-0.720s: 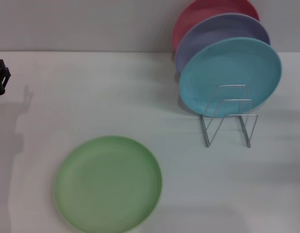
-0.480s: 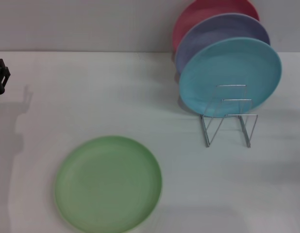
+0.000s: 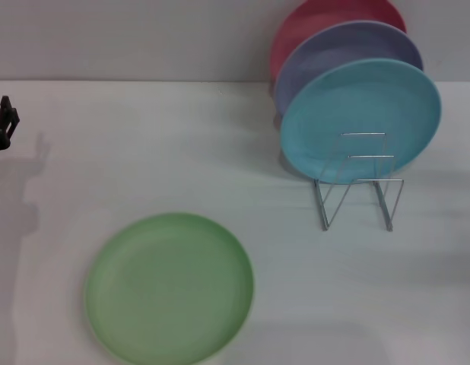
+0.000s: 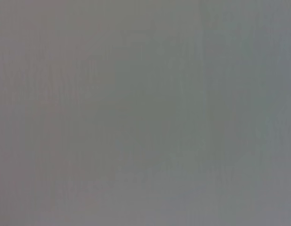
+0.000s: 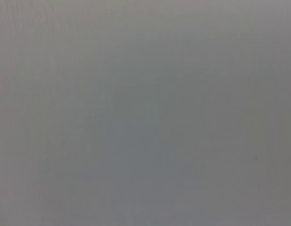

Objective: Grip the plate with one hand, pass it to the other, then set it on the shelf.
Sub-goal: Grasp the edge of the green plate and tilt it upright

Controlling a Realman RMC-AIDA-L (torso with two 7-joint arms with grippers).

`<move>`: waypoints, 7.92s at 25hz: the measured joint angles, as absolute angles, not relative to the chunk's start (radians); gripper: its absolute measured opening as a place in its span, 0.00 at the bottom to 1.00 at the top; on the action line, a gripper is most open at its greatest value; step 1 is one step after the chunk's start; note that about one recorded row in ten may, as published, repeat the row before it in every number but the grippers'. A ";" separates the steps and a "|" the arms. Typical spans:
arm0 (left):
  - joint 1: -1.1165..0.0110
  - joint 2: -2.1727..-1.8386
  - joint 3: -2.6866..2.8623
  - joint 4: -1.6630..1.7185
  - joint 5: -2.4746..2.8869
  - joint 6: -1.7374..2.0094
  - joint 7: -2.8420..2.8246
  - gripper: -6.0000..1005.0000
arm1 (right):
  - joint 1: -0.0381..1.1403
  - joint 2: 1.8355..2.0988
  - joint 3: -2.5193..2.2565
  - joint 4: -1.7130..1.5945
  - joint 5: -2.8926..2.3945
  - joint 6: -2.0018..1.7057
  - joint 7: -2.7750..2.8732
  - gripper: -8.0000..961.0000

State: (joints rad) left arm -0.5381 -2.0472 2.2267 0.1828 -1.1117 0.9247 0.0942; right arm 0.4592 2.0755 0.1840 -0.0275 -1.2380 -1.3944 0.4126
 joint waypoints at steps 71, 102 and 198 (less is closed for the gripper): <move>-0.420 -2.065 1.246 1.331 -0.556 -1.548 0.214 0.81 | 0.555 2.041 0.175 -0.136 -1.245 -1.325 0.410 0.76; -0.427 -2.066 1.300 1.321 -0.557 -1.550 0.210 0.70 | 0.554 2.045 0.175 -0.141 -1.247 -1.313 0.409 0.76; -0.232 -2.064 1.620 1.195 -0.929 -0.143 0.483 0.04 | 0.535 2.053 0.174 -0.141 -1.247 -1.316 0.413 0.76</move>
State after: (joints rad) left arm -0.2321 -2.0639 1.6198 1.1954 -0.9295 -0.1428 0.4827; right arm 0.5353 2.0525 0.1743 -0.1412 -1.2472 -1.3162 0.4129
